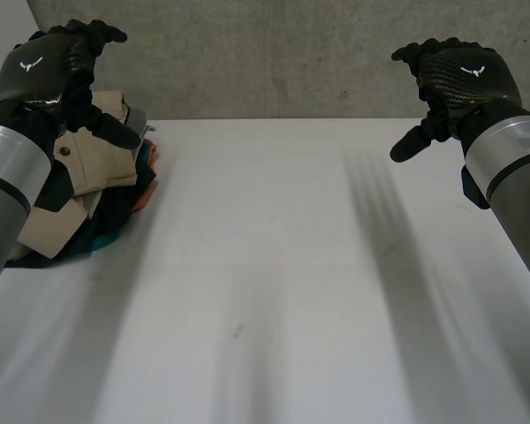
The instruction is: Fold the laundry.
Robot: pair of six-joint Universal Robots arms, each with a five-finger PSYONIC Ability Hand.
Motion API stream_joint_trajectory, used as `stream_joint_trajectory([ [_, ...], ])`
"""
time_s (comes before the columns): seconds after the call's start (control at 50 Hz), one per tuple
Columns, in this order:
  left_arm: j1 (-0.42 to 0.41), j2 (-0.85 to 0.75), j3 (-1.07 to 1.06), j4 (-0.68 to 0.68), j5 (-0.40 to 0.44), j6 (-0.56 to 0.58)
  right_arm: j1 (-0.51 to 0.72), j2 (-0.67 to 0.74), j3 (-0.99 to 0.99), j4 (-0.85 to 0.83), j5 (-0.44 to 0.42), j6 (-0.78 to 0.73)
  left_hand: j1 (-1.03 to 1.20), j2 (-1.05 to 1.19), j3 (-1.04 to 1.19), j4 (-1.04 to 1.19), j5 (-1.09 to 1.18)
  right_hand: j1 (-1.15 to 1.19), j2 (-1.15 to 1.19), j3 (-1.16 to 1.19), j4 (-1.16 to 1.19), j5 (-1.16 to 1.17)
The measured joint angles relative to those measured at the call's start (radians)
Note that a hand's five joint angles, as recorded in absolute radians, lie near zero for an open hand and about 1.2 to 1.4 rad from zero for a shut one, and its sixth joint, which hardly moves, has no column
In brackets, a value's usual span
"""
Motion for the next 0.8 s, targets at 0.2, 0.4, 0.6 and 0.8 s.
stream_joint_trajectory([
  [0.2,0.011,-0.006,0.015,0.004,0.005,0.009,0.000,0.000,0.002,0.001,-0.001,-0.002,-0.065,-0.069,-0.060,-0.074,-0.053,-0.044,-0.054,-0.068,-0.066,-0.052],
  [0.4,0.104,-0.193,0.128,0.124,0.000,0.244,0.002,-0.002,0.008,0.003,-0.001,-0.003,-0.065,-0.069,-0.060,-0.074,-0.053,-0.044,-0.054,-0.068,-0.066,-0.052],
  [0.6,0.238,-0.621,0.400,0.250,-0.032,0.704,0.009,-0.003,0.016,0.003,-0.005,-0.004,-0.065,-0.070,-0.060,-0.074,-0.053,-0.044,-0.055,-0.068,-0.066,-0.051],
  [0.8,0.281,-0.832,0.537,0.317,-0.068,0.847,0.011,-0.002,0.023,0.001,-0.011,-0.005,0.792,0.852,0.839,0.844,0.772,-0.044,-0.054,-0.068,-0.066,-0.052],
])
